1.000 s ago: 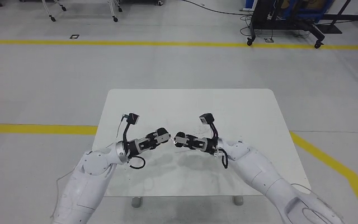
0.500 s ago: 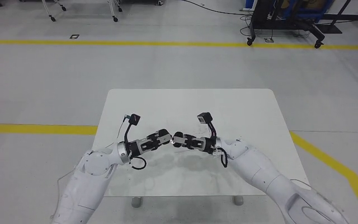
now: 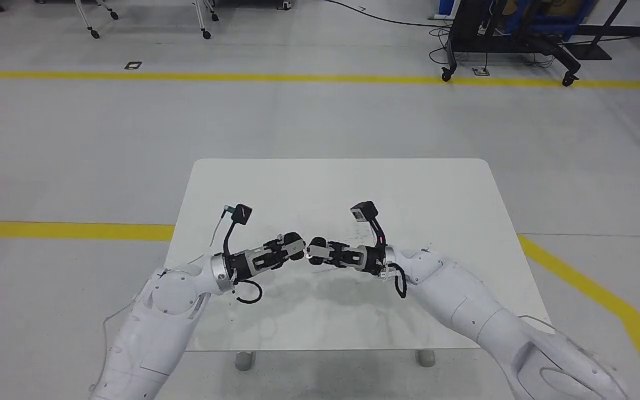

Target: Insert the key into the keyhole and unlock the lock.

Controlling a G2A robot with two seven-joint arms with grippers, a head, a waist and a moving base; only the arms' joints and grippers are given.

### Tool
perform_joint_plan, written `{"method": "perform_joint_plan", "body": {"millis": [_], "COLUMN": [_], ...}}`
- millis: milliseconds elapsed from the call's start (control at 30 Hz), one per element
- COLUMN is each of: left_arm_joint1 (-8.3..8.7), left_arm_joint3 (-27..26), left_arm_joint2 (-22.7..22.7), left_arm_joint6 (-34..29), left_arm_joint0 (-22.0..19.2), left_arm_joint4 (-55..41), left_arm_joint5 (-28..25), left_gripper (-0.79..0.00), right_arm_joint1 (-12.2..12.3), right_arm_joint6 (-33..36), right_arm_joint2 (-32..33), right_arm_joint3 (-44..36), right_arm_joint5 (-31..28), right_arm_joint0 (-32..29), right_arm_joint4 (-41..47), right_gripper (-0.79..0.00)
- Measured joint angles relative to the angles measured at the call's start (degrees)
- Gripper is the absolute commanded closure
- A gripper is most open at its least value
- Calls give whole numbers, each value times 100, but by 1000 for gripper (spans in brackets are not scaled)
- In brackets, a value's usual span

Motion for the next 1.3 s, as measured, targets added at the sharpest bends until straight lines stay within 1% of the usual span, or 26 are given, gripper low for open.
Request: {"method": "perform_joint_plan", "body": {"millis": [33, 67, 167, 300, 433, 533, 600, 667, 767, 800, 833, 867, 900, 1100, 1167, 1300], "left_arm_joint1": [4, 7, 4, -16, -24, -35, -55, -77, -110, -118, -123, -126, -127, -134, -134, -135], "left_arm_joint3": [1, 0, -15, -43, -100, -165, -208, -277, -387, -414, -436, -453, -462, -486, -480, -469], "left_arm_joint2": [0, -2, -5, 26, 27, 20, 13, 25, 63, 77, 89, 104, 111, 134, 134, 134], "left_arm_joint6": [20, 62, 321, 676, 1003, 1366, 1780, 2215, 2689, 2767, 2801, 2788, 2764, 2642, 2601, 2567], "left_arm_joint0": [-1, 2, 52, 117, 190, 266, 336, 410, 522, 548, 565, 579, 584, 593, 586, 578], "left_arm_joint4": [24, 58, 102, -109, -74, 104, 204, 314, 306, 268, 238, 207, 187, 115, 123, 162], "left_arm_joint5": [1, 5, 58, 246, 397, 492, 636, 814, 1032, 1082, 1119, 1156, 1172, 1160, 1142, 1132], "left_gripper": [0, 0, 0, 0, 0, 0, 0, 0, 0, 0, 0, 0, 0, 0, 0, 0], "right_arm_joint1": [3, 7, 11, 11, 11, 11, 8, -11, -59, -78, -99, -124, -143, -283, -328, -397], "right_arm_joint6": [0, 0, 0, 0, 0, 0, -29, -311, -774, -902, -1013, -1129, -1193, -1473, -1518, -1525], "right_arm_joint2": [-12, -21, -19, -18, -19, -19, -12, 74, 267, 332, 395, 479, 535, 649, 650, 661], "right_arm_joint3": [-5, -10, -15, -14, -14, -14, -45, -228, -434, -487, -539, -584, -595, -320, -213, -93], "right_arm_joint5": [0, 0, 0, -1, 0, 0, 24, 45, -3, -3, -2, -1, -1, 19, 81, 131], "right_arm_joint0": [5, 10, 10, 9, 9, 9, -13, -151, -382, -449, -518, -597, -646, -728, -694, -656], "right_arm_joint4": [31, 84, 185, 181, 180, 180, 187, 252, 124, 64, 10, -67, -132, -467, -504, -568], "right_gripper": [-369, -785, -785, -785, -785, -785, -785, -785, -785, -625, -520, -428, -385, -289, -237, -237]}}
